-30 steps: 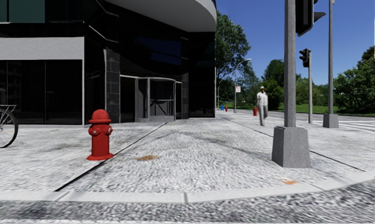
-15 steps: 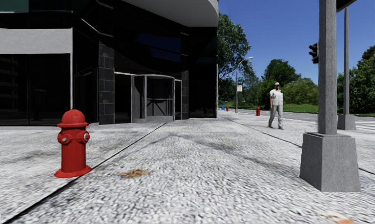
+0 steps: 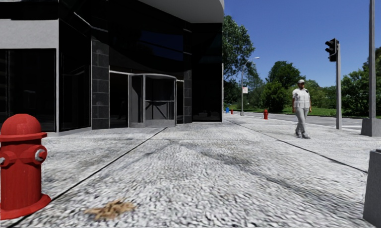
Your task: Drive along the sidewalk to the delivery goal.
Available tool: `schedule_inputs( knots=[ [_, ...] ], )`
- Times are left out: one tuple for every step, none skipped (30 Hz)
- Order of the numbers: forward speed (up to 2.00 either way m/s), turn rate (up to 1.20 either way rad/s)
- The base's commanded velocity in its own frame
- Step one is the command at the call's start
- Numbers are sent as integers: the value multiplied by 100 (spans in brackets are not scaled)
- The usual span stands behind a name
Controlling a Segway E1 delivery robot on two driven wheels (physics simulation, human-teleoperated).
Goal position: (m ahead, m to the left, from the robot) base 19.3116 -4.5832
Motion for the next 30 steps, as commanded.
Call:
schedule_inputs(
  knots=[
    [142,0],
    [142,0],
    [142,0],
    [142,0],
    [142,0],
    [142,0],
    [142,0],
    [142,0],
    [142,0],
    [142,0],
    [142,0],
    [142,0],
    [142,0],
    [142,0],
    [142,-3],
    [142,-3],
    [142,-5],
    [143,-6],
    [146,-8],
    [153,-12],
    [158,-15],
    [163,-16],
    [163,-16],
    [169,-16],
    [174,-18],
    [177,-21],
    [178,-26],
    [178,-28],
    [178,-29],
    [178,-29]
  ],
)
